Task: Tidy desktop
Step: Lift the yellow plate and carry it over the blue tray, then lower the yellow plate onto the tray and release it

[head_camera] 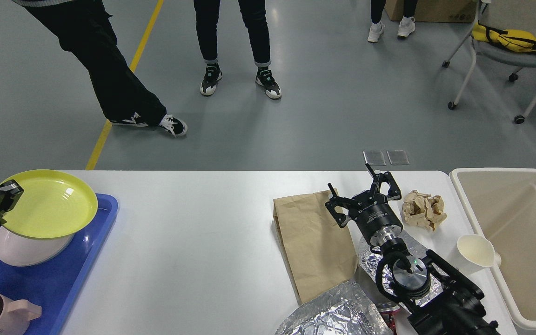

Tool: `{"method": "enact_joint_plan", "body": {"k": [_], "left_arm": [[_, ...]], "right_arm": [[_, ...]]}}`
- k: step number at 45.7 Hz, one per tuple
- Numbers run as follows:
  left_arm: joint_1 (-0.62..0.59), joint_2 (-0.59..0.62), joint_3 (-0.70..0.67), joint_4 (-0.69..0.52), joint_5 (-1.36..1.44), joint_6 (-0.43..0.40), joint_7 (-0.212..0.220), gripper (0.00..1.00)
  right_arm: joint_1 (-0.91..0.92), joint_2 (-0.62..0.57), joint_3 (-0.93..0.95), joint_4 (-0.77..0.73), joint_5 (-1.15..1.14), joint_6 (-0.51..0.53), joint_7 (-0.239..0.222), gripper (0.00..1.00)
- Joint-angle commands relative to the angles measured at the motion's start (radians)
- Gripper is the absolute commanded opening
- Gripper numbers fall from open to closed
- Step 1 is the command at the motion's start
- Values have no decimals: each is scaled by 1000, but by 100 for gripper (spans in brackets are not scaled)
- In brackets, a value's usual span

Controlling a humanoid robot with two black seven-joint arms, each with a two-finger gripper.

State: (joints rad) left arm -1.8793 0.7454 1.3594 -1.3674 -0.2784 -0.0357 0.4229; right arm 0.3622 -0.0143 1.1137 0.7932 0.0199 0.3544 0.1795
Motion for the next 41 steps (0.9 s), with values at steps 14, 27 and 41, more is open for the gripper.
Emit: {"method": "enact_joint_plan", "body": {"k": [14,27,41], "left_arm": [[302,-21,-52,238,47,258,-7,0],[404,-35,-145,294,50,356,-19,0],[411,-92,-146,292,53,370,-18,2]], "right_arm": [[0,0,0,0,0,0,0,100],[0,0,0,0,0,0,0,100],[0,0,0,-2,0,0,0,100]]}}
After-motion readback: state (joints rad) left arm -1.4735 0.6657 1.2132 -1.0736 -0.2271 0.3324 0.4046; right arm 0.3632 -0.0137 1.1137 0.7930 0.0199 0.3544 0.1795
